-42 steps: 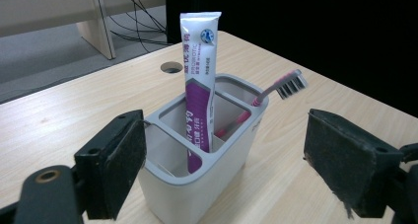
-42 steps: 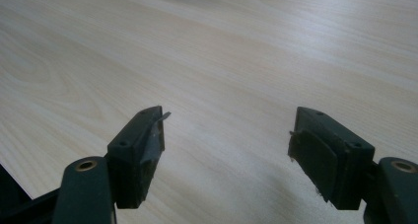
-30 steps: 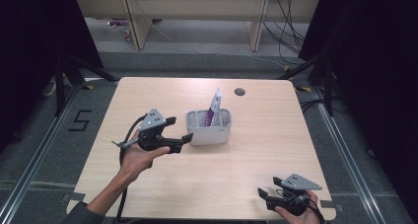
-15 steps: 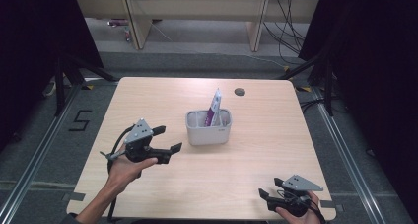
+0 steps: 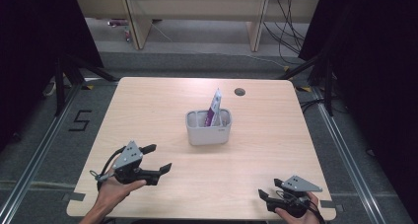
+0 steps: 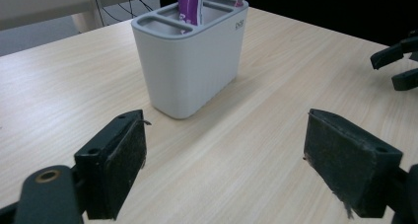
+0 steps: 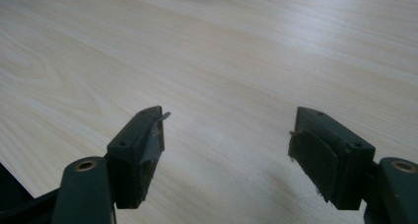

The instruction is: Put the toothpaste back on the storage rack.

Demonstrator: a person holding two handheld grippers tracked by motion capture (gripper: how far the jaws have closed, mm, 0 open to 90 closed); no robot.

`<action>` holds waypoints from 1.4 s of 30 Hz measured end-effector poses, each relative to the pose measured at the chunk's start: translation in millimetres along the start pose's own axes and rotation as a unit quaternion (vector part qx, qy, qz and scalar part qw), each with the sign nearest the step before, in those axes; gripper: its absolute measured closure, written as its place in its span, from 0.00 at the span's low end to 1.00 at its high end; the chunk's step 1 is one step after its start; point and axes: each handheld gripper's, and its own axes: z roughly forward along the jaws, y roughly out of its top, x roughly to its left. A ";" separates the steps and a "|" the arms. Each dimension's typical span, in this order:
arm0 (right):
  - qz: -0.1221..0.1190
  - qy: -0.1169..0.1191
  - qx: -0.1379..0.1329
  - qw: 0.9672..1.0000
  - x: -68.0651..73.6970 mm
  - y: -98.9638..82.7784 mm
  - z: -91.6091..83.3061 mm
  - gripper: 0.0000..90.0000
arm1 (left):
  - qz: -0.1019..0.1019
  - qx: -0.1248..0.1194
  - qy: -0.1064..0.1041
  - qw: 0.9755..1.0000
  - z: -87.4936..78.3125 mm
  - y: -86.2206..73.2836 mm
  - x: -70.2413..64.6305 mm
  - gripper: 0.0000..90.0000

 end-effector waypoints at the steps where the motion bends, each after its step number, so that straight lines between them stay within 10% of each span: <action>1: -0.002 -0.002 -0.002 1.000 -0.2 0.1 0.1 0.32 | -0.002 0.001 -0.002 1.000 -1.9 -2.9 -0.4 0.17; 42: -0.005 0.007 -0.011 1.000 3.9 1.4 1.6 0.32 | 0.031 0.076 0.004 0.997 -56.3 -69.4 -15.9 0.18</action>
